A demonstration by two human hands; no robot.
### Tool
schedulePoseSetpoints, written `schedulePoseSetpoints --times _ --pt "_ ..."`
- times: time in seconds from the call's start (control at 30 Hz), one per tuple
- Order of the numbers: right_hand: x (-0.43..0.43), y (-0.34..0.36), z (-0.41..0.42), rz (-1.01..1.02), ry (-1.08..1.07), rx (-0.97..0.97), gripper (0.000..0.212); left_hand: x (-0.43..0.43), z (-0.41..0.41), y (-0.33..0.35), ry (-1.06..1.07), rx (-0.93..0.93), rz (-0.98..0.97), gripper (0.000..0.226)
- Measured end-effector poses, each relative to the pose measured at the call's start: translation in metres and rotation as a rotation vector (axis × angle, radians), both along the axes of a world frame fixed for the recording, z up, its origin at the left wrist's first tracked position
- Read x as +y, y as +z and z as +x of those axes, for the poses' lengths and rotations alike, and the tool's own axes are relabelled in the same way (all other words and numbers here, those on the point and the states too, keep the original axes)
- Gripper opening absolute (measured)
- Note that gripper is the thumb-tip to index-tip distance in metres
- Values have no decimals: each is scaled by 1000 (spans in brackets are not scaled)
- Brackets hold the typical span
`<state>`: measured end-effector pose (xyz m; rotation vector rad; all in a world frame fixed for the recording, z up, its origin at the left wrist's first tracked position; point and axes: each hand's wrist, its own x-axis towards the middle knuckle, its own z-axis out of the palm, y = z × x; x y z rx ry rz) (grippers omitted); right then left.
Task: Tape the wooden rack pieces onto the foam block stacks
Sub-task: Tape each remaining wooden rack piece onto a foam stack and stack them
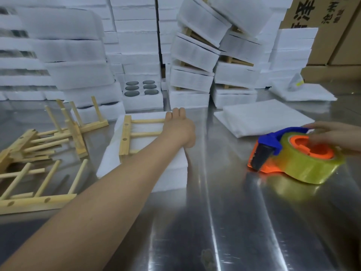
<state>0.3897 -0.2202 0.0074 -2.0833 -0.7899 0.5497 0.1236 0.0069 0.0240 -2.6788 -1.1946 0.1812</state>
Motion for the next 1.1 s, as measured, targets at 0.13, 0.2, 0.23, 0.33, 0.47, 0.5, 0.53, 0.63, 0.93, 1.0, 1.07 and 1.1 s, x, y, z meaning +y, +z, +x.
schedulePoseSetpoints --times 0.13,0.2,0.23,0.33,0.47,0.5,0.53,0.63,0.93,1.0,1.07,1.1 --pt "1 46 -43 461 -56 -214 36 -1 -1 3 -18 -135 -104 55" --pt "16 70 -83 783 -11 -169 37 7 -16 24 -20 -494 -565 51" --pt "27 77 -106 952 55 -85 38 9 -31 41 -19 -726 -890 39" --pt "67 71 -183 1135 245 299 39 29 -86 69 -54 -1363 -915 15" --pt "113 7 -244 547 253 351 34 28 -139 22 239 -1425 -534 15" --pt "120 -9 -249 464 281 380 35 23 -146 5 296 -1421 -546 15" --pt "126 -19 -253 417 313 416 31 20 -150 -6 323 -1463 -603 19" --pt "145 -25 -254 344 333 586 50 22 -147 2 355 -1663 -986 46" --pt "156 -21 -225 390 293 673 40 39 -116 -30 391 -1812 -1247 29" --pt "155 -23 -225 392 314 679 43 40 -116 -34 334 -1809 -1309 43" --pt "154 -26 -226 430 350 693 49 44 -116 -36 252 -1834 -1348 59" --pt "153 -28 -227 462 366 695 53 43 -116 -35 200 -1858 -1376 63"
